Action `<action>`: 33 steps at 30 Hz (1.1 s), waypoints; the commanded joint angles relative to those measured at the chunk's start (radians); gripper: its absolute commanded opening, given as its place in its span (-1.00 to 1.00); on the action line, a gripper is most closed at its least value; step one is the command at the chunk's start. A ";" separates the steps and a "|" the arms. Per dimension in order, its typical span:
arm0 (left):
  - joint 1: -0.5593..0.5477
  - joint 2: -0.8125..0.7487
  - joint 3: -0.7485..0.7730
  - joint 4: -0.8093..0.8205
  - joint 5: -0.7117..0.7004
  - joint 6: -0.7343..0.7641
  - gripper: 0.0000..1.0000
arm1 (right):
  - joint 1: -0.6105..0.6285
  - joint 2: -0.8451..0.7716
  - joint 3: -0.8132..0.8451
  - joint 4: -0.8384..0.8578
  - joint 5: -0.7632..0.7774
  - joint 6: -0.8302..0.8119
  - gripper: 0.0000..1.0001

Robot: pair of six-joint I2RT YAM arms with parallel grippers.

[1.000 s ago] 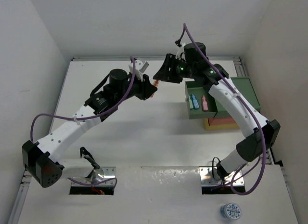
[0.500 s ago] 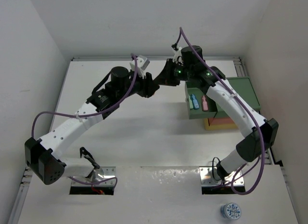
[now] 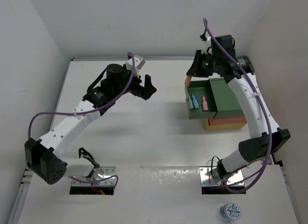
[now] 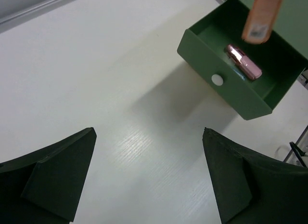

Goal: Sort the stationery into containers
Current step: Place the stationery in the drawer.

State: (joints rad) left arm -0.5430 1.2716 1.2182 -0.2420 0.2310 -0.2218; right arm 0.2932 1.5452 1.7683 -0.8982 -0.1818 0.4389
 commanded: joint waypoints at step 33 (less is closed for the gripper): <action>0.012 0.331 0.044 0.282 0.249 -0.286 0.53 | -0.058 0.047 0.212 -0.277 0.283 -0.321 -0.16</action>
State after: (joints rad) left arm -0.5106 1.5902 1.2240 -0.0463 0.4671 -0.4553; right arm 0.2630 1.6650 1.9347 -1.2053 0.0719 0.1085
